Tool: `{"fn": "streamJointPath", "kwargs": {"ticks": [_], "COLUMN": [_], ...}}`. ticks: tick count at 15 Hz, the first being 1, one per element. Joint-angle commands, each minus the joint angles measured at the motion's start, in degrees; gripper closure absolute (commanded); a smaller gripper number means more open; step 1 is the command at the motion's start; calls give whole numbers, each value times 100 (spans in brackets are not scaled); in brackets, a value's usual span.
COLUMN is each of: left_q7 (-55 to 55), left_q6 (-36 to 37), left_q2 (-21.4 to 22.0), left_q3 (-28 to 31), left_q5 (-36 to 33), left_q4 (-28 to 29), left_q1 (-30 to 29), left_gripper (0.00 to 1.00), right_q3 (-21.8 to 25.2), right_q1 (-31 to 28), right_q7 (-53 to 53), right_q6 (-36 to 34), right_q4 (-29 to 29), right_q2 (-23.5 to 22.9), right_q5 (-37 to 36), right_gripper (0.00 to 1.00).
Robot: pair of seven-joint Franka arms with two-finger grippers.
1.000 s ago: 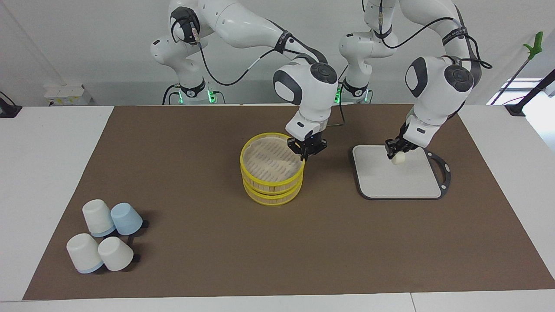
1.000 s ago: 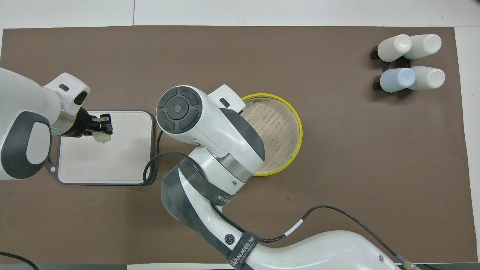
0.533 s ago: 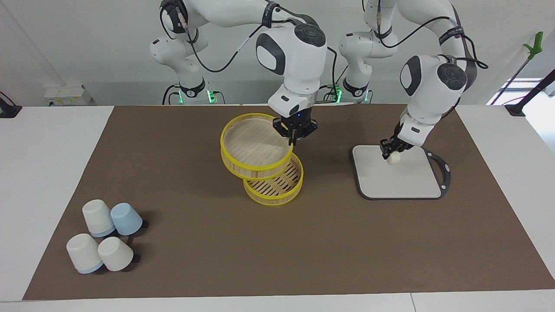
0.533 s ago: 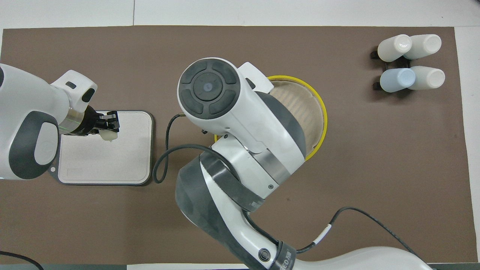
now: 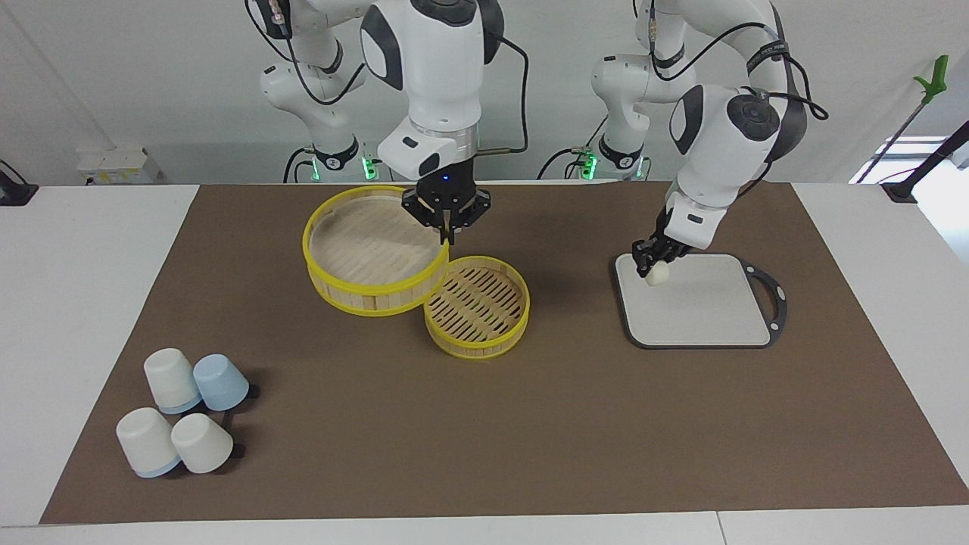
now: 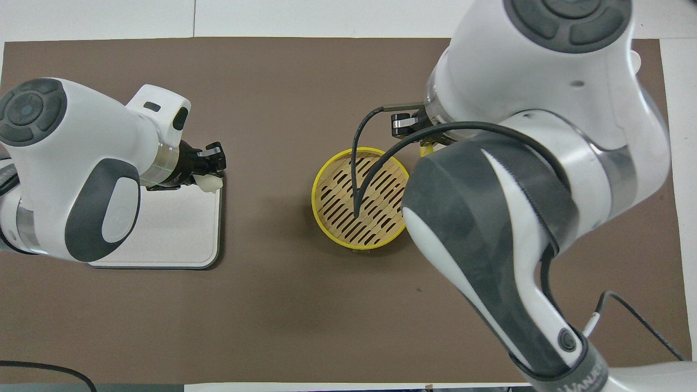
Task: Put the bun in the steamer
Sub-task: 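Lift the lid off with the right gripper while the left gripper lifts the bun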
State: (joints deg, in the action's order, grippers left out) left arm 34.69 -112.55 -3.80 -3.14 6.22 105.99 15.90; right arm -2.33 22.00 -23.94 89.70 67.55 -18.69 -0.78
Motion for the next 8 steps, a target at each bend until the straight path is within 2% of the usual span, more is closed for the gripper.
{"fn": "streamJointPath", "kwargs": {"ticks": [1, 4, 8], "left_q7": [773, 1609, 2313], "left_q6": [216, 575, 620], "left_q2": [-392, -1076, -1472], "left_q3": [85, 94, 112], "left_q5": [108, 64, 55], "left_q4": [-569, -1456, -1931], "left_q1": [517, 1045, 1555], "left_gripper": [62, 62, 60], "right_q3": [-40, -40, -40], "right_q1": [-257, -538, -644], "right_q7": [406, 819, 847], "right_q6": [-75, -93, -32], "right_q4": [197, 302, 636], "right_q2": [234, 330, 471], "right_q5": [86, 121, 130], "right_gripper": [100, 100, 100]}}
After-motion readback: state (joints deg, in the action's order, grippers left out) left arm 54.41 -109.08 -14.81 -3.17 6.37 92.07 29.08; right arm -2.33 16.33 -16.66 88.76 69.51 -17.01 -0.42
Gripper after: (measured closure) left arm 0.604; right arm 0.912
